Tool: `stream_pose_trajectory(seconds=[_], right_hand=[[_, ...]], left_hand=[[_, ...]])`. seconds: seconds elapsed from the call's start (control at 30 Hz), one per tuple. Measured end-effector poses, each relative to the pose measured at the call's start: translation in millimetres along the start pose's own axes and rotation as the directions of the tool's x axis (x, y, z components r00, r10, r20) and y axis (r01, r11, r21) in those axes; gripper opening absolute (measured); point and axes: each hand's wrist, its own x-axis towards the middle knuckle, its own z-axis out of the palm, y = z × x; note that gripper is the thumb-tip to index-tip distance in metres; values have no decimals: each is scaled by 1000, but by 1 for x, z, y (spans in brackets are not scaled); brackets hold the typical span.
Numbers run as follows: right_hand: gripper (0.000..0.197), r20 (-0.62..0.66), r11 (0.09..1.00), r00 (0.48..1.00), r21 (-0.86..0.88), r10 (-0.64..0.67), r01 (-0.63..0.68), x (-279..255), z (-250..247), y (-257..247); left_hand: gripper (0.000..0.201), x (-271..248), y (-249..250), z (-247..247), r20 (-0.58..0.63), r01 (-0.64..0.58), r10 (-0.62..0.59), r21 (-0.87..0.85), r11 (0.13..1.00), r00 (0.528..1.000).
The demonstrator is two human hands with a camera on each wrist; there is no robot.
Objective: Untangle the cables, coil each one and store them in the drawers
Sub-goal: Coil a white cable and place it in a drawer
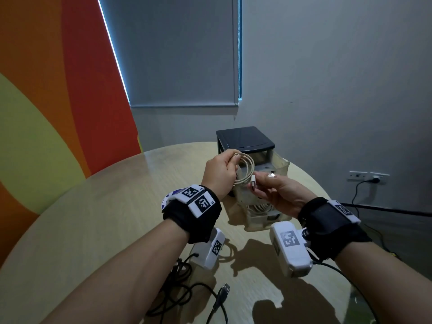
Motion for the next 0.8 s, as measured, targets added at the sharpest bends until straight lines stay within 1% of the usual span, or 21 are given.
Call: stream_pose_trajectory(seconds=[0.07,0.17,0.3,0.37,0.47,0.57,0.67,0.73,0.8], right_hand=[[25,-16,999,1000,40,5,-4,1,4,2],[19,-17,996,1000,87,8,-6,3,7,5],[20,41,991,999,136,5,-11,6,7,9],[20,34,991,999,131,-24,20,7,9,12],[16,-15,990,996,112,-89,90,9,11,14],[16,-59,991,990,27,-129,131,12,7,14],[11,-104,984,979,-46,-177,173,15,3,15],[16,-125,975,970,-100,-208,196,18,1,16],[21,-133,969,968,-159,-213,191,19,-2,16]], left_hand=[[20,-1,0,2,-25,-11,11,1,1000,1000],[20,-1,0,4,-41,-5,5,-1,1000,999],[21,-4,2,8,-58,42,-44,-40,998,997],[22,-5,2,11,-61,75,-79,-67,995,995],[21,-6,1,12,-41,113,-119,-122,986,992],[23,-7,-1,9,30,170,-168,-236,957,985],[20,-8,0,4,136,238,-202,-364,901,970],[9,-10,-1,1,212,256,-185,-385,887,960],[22,-10,-3,-1,276,263,-171,-339,903,946]])
